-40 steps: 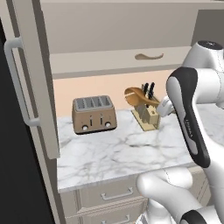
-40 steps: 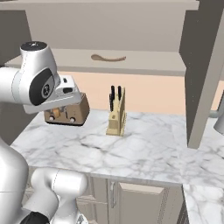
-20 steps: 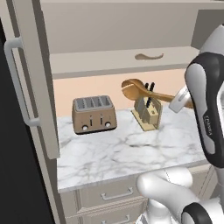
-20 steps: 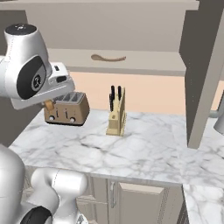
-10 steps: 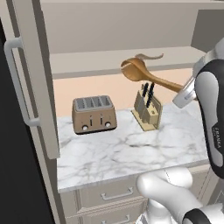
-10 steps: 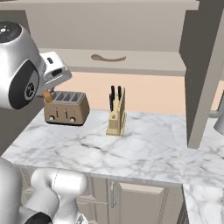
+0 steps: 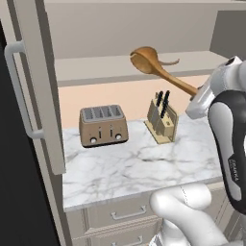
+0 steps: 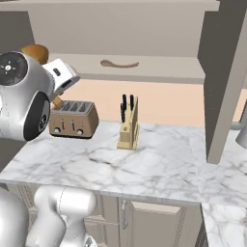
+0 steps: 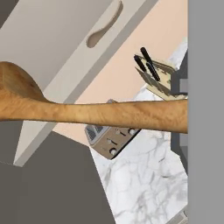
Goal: Organize the utensils by type. Pick up the wooden spoons from the counter and place them in the open cabinet. Then pick up the metallic utensils from the counter and place them in the open drawer.
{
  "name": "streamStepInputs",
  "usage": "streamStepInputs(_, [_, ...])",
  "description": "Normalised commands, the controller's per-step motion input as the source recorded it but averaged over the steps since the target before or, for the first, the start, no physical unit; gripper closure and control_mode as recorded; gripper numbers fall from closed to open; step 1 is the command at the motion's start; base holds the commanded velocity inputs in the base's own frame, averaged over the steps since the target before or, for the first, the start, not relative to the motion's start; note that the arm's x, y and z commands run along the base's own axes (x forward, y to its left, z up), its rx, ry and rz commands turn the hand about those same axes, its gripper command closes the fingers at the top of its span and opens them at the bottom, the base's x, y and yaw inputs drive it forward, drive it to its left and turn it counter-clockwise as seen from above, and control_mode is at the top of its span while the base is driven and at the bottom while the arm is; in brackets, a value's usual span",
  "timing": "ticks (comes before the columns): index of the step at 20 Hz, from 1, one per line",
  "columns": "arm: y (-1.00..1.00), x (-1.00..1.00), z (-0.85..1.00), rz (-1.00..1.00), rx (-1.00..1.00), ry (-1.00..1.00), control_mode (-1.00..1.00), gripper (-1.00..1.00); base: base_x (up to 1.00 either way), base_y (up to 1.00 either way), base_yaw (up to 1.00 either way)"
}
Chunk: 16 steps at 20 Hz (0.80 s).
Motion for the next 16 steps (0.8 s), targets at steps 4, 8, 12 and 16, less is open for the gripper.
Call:
streamStepInputs(4, [-0.02,0.68,0.2,0.06,0.0,0.14,-1.0,1.0,0.0,0.0,0.0])
streamStepInputs(8, [0.0,0.74,0.04,0.07,0.0,0.13,-1.0,1.0,0.0,0.0,0.0])
streamStepInputs(12, [0.0,0.67,0.0,0.07,0.0,0.0,-1.0,1.0,0.0,0.0,0.0])
streamStepInputs(16, [0.0,0.67,0.09,0.03,0.0,0.06,-1.0,1.0,0.0,0.0,0.0])
